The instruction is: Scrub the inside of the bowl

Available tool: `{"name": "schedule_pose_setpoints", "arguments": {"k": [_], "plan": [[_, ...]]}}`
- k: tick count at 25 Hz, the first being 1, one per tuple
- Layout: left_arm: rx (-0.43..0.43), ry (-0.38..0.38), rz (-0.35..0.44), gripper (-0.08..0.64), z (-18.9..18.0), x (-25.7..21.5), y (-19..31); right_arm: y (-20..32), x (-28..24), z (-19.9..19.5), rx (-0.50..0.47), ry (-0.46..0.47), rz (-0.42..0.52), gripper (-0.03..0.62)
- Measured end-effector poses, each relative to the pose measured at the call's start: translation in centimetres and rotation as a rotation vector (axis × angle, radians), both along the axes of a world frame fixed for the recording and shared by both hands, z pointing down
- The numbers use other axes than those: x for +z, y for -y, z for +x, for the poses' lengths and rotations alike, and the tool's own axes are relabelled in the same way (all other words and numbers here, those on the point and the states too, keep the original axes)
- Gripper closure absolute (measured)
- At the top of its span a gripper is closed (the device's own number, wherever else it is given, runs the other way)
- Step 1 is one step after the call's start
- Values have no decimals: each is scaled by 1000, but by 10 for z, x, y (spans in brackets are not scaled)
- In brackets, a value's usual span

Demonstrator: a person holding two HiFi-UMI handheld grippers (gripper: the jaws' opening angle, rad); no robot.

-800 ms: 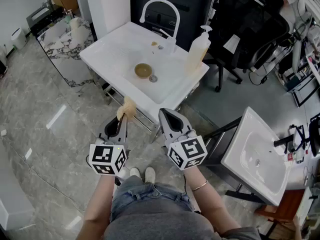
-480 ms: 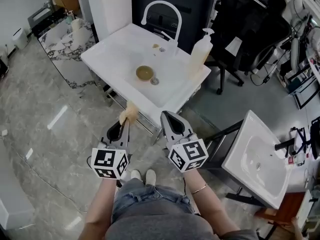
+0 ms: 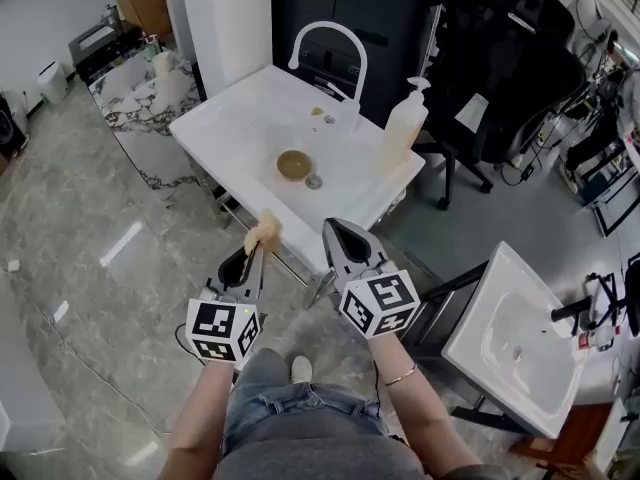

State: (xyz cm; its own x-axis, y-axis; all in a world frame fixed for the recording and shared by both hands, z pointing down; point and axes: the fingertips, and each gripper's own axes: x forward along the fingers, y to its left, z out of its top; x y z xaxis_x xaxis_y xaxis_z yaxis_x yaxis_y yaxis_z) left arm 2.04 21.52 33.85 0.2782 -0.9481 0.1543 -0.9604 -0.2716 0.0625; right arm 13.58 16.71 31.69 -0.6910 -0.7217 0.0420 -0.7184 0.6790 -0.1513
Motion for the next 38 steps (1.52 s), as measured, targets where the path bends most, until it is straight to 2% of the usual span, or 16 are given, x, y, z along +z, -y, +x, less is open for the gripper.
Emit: {"name": "schedule_pose_setpoints", "arguments": {"k": [7, 12, 22, 30, 38], "plan": [[9, 35, 15, 523, -1, -5, 23, 20, -7, -1, -5, 26, -13, 581], [17, 20, 13, 523, -8, -2, 51, 43, 3, -7, 7, 42, -38, 581], [52, 8, -4, 523, -57, 7, 144, 129, 22, -44, 69, 32, -100, 581], [123, -6, -48, 523, -97, 20, 237, 207, 45, -77, 117, -31, -180, 581], [209, -22, -72, 523, -114, 26, 309, 270, 71, -91, 182, -103, -245, 581]]}}
